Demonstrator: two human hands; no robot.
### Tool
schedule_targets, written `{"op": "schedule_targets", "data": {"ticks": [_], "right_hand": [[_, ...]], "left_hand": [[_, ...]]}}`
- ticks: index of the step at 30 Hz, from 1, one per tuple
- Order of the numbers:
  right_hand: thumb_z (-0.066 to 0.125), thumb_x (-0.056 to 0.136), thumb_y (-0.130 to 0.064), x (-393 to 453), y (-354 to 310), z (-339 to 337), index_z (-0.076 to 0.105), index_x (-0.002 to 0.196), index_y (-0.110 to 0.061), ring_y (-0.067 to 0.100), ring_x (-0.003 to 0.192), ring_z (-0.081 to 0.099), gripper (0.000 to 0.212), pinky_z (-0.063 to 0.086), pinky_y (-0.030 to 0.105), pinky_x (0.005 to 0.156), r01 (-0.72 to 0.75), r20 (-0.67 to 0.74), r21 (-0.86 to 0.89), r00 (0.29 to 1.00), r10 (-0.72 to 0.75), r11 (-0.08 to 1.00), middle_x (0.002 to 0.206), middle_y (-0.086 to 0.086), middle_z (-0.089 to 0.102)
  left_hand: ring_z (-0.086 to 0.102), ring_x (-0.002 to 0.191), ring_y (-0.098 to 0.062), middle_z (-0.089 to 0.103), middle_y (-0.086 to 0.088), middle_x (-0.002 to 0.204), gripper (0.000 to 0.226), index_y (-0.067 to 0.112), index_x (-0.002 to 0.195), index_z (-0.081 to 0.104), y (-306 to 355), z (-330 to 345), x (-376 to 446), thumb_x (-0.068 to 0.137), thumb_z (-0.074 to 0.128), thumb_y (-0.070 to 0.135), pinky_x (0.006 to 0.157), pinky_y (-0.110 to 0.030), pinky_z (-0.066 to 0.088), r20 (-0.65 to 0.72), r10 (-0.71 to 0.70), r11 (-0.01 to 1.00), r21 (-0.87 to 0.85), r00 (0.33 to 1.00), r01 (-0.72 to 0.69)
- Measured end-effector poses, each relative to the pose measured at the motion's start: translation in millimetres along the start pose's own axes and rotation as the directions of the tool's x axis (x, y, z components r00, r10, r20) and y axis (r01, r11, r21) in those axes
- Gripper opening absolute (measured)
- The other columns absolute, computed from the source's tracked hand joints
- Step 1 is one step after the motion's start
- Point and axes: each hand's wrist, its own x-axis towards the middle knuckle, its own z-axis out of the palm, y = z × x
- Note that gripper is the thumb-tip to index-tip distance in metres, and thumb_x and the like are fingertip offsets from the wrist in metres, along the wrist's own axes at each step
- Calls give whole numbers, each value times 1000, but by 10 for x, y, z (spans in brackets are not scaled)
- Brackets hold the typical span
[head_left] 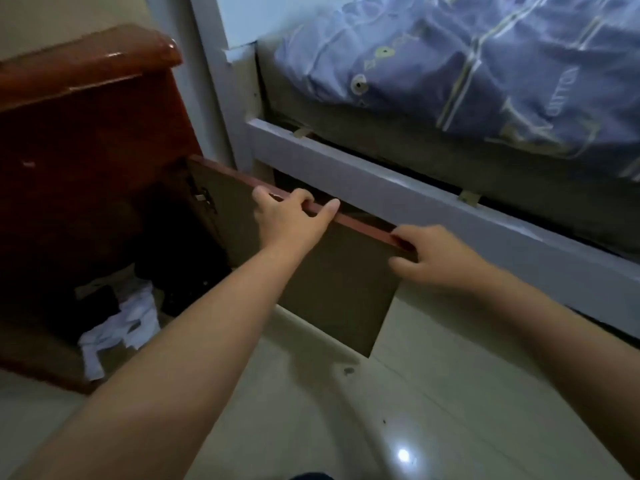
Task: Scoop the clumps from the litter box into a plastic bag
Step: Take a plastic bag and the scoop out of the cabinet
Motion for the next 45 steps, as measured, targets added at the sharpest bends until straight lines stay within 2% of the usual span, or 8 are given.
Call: {"op": "schedule_targets", "data": {"ticks": [6,13,16,19,24,30,36,45], "right_hand": [[39,87,8,-196,91,-56,65,75,-19,-1,67,66,39,55,19,77,-49,236,467,969,-72,883,76,-5,67],[46,91,-7,260,-440,416,54,127,-11,16,115,54,37,39,23,96,202,49,62,977,-206,977,127,6,59],[47,93,-12,496,-919,661,35,142,-14,20,137,32,50,29,30,111,402,-59,-137,909,-412,906,148,5,37],[43,95,-12,719,-1481,890,24,146,-17,23,144,17,55,20,38,117,569,-69,-289,789,-610,770,155,4,21],[37,98,-30,997,-2228,1152,30,144,-17,22,143,19,48,9,38,118,648,-23,-400,700,-714,648,151,6,30],[33,99,-33,1110,-2631,1492,20,146,-11,26,144,14,54,11,39,118,540,-129,-390,770,-625,745,153,10,23],[31,99,-33,887,-2982,1649,3,149,-15,26,146,-7,61,1,41,118,517,21,-507,807,-590,690,158,7,-3],[30,99,-29,-488,-4741,2292,16,147,-11,26,146,1,53,3,41,118,838,253,-392,496,-831,381,157,5,10]], "left_hand": [[36,116,-24,21,-7,133,23,16,86,48,-12,-99,-158,82,62,34,84,-26,33,-15,-95,995,-2,995,95],[47,101,-15,45,-2,121,60,14,132,39,-593,-585,-534,80,67,20,89,-26,46,-5,-77,991,-112,997,76],[62,93,-19,60,2,93,38,10,120,56,-878,-867,-760,83,63,15,87,-37,54,-15,-97,986,-137,995,94],[64,95,-20,68,-5,101,30,9,117,63,-1146,-1147,-992,89,59,19,86,-31,53,-65,-40,996,78,997,45],[53,116,-20,56,-4,127,45,16,142,39,-1784,-1595,-1116,99,42,27,91,-28,41,-184,-8,834,541,983,108],[24,142,-21,25,-9,154,55,7,149,16,-2387,-1724,-1010,98,38,11,116,-29,16,-275,-7,754,631,961,186],[0,147,-24,5,-9,158,66,10,150,7,-2630,-1953,-1132,96,42,24,119,-39,4,-256,-193,663,677,947,318],[28,136,-26,40,-11,140,40,7,131,42,-3481,-2969,-2851,96,39,25,109,-37,27,-523,-470,563,444,712,697]]}}
